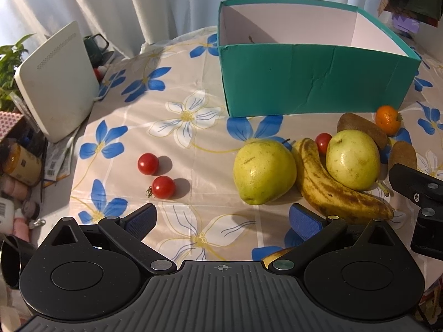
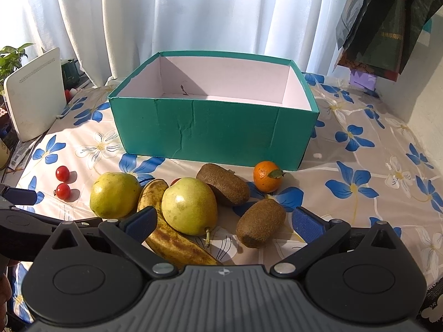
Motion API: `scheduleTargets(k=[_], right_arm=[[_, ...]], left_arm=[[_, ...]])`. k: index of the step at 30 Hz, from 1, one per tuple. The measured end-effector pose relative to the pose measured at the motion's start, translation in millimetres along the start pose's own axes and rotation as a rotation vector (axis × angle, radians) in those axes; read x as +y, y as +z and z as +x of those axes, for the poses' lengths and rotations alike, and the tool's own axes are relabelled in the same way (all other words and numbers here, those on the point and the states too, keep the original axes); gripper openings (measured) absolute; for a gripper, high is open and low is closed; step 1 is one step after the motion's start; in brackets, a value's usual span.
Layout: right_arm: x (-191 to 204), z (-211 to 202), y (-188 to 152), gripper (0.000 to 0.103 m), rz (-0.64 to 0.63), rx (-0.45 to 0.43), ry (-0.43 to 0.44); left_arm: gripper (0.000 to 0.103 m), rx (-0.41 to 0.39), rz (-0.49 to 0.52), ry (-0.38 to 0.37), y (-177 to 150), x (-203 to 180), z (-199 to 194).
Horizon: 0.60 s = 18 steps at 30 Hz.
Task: Organize fruits
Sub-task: 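Move the left gripper toward the two cherry tomatoes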
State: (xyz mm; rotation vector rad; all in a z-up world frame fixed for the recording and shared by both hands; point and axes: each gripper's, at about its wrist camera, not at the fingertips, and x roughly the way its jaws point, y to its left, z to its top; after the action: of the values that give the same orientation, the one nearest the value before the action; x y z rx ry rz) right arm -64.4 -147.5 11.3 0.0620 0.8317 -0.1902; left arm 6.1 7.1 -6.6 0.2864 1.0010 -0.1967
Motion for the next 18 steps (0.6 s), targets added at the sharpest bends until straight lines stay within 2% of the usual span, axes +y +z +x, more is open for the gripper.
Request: scheduleTargets(k=[9,18], right_arm=[[-1,-2,0,0.103,-0.008,-0.012,0.016],[-3,-4,-1,0.103,-0.024,-0.019,0.050]], left_arm=[[0.103,-0.013,-0.046,-0.028,2,10,-1],[0.103,-0.035,-0.147,-0.137,4,33,-4]])
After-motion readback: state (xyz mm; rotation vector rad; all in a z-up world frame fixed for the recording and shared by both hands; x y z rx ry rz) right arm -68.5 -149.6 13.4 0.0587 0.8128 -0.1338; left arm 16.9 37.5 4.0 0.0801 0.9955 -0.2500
